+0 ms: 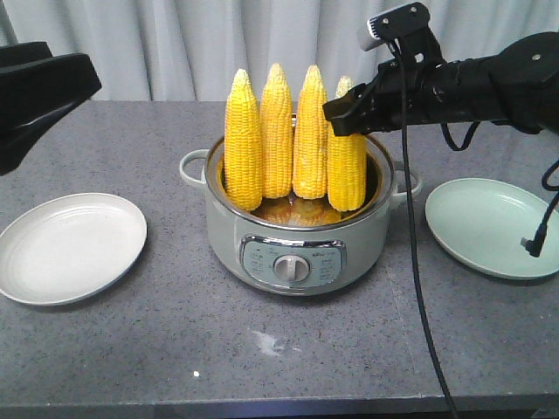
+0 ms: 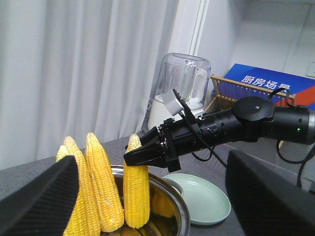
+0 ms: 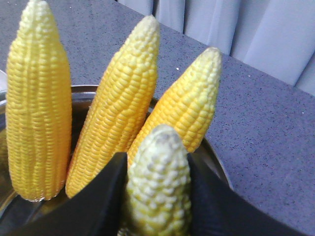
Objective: Distribute corn equally
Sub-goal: 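Lift the corn cob out and lay it on the pale green plate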
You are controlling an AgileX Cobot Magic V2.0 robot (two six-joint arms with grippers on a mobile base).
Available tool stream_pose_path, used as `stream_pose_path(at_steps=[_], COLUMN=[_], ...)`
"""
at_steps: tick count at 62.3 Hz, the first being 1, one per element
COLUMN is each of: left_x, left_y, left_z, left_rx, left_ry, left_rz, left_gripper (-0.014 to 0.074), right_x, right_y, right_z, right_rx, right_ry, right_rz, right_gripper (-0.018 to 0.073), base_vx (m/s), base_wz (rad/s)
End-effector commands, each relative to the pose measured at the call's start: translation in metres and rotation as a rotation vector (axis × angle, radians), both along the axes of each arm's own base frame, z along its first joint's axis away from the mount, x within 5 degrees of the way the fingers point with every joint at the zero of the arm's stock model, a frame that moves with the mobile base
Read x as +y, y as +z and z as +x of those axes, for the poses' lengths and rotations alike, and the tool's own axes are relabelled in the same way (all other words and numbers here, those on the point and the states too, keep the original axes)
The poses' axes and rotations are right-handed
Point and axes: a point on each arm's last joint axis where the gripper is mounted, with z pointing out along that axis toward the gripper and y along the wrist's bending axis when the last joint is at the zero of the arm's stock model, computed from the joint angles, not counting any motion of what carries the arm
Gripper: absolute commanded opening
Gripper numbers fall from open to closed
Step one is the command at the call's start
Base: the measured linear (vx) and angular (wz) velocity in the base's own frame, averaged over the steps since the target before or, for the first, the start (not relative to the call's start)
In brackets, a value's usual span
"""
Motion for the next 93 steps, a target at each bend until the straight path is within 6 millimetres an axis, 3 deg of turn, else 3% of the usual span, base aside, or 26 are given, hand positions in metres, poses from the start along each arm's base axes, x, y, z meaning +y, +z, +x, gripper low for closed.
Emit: stream_pose_path(at_steps=[1,8,21,27,32,42,53,71,83,93], left_x=[0.0,0.0,0.0,0.0,0.0,0.0,0.0,0.0,0.0,0.0], left_y=[0.015,0.015,0.015,0.015,0.015,0.015,0.015,0.015,0.015,0.015], left_z=[-0.003,-0.003,-0.003,-0.003,-0.003,-0.003,-0.003,-0.003,-0.003,-0.004], left_rx=[-0.031,-0.031,-0.032,-0.032,-0.032,-0.032,-0.032,-0.032,-0.032,-0.032], left_ry=[0.001,0.001,0.001,0.001,0.001,0.001,0.001,0.001,0.001,0.0], left_rz=[-0.062,-0.062,-0.062,-0.061,-0.061,-0.061,-0.061,-0.061,-0.061,-0.061], left_gripper=[0.0576,0.0576,0.0576,0.0576,0.0576,0.0576,0.0576,0.0576,0.0576,0.0576], right_x=[-0.008,-0.02,-0.061,-0.087,-0.112,-0.158,-0.194,-0.221,-0.227,-0.234], right_y=[0.059,0.096,0.168,0.184,0.186,0.16,0.115,0.034,0.014,-0.002], right_z=[-0.021,-0.045,-0.113,-0.137,-0.148,-0.144,-0.114,-0.041,0.003,0.022], right_rx=[-0.168,-0.274,-0.446,-0.479,-0.43,-0.165,0.093,0.381,0.474,0.579], right_ry=[-0.051,-0.093,-0.205,-0.292,-0.383,-0.556,-0.598,-0.538,-0.484,-0.455], right_rz=[0.061,0.09,0.179,0.181,0.184,0.205,0.205,0.288,0.308,0.326], right_gripper=[-0.0008,-0.0007,-0.0004,-0.0004,-0.0004,-0.0004,-0.0004,0.0,0.0005,0.001], base_vx=[0.0,0.0,0.0,0.0,0.0,0.0,0.0,0.0,0.0,0.0], base_wz=[0.0,0.0,0.0,0.0,0.0,0.0,0.0,0.0,0.0,0.0])
